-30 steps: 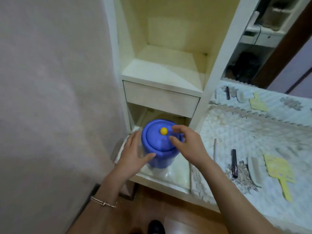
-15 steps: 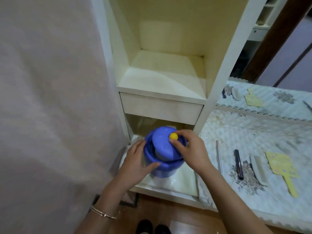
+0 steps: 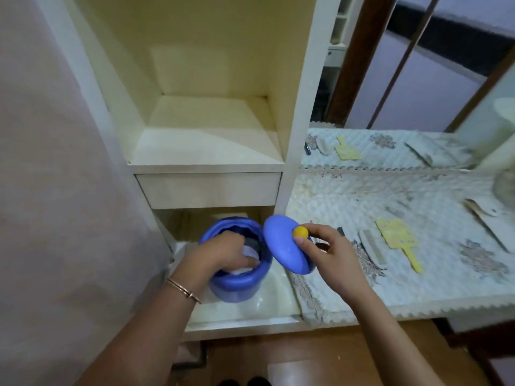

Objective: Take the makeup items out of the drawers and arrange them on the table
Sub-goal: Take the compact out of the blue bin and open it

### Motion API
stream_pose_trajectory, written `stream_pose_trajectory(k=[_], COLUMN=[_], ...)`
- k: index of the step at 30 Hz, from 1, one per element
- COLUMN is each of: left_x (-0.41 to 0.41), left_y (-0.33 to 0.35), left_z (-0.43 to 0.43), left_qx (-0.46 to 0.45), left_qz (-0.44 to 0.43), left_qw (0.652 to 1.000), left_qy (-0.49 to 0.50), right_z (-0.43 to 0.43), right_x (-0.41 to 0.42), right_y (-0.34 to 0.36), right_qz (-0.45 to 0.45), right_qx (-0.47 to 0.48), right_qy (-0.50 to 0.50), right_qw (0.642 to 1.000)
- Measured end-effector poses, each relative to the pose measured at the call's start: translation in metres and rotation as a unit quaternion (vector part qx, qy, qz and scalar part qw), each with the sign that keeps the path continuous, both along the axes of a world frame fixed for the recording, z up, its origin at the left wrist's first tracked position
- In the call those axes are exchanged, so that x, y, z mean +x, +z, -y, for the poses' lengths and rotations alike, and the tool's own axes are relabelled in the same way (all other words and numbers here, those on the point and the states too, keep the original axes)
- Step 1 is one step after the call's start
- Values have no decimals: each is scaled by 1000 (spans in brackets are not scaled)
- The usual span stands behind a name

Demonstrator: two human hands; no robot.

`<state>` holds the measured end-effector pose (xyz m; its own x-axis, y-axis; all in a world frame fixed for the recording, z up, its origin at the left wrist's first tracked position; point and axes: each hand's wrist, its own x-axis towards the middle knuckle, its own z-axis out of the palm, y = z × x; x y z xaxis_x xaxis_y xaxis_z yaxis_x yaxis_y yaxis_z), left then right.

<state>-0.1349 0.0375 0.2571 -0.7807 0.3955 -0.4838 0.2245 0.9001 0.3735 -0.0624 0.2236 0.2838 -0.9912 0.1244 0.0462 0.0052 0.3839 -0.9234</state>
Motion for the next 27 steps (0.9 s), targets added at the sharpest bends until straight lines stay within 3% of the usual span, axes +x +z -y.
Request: stream_pose_trajectory(k=[3,7,13,20,23,27], left_x=[-9,-18,-20,0,17,43], left_y=[7,18,7,32,51,51], left_z=[-3,2,6,25,48,74], left_qx=[-90,-134,-88,-22,48,70], left_qz=[40,99,117,-141,-212,-245], left_qw=[994,984,987,989,974,948], left_qy=[-36,-66,-64,-33,61,191], right_z=[-3,-6,-3,7,22,48], right_x=[6,10,7,-7,-15,-29], right_y=[1,3,2,0,-2,-12], right_qz=[1,7,16,-4,-22,-45], right_qx=[-7,6,7,-12,-3,90], right_qy=[-10,-6,6,1,4,46], right_qw=[1000,1000,1000,1000,1000,994])
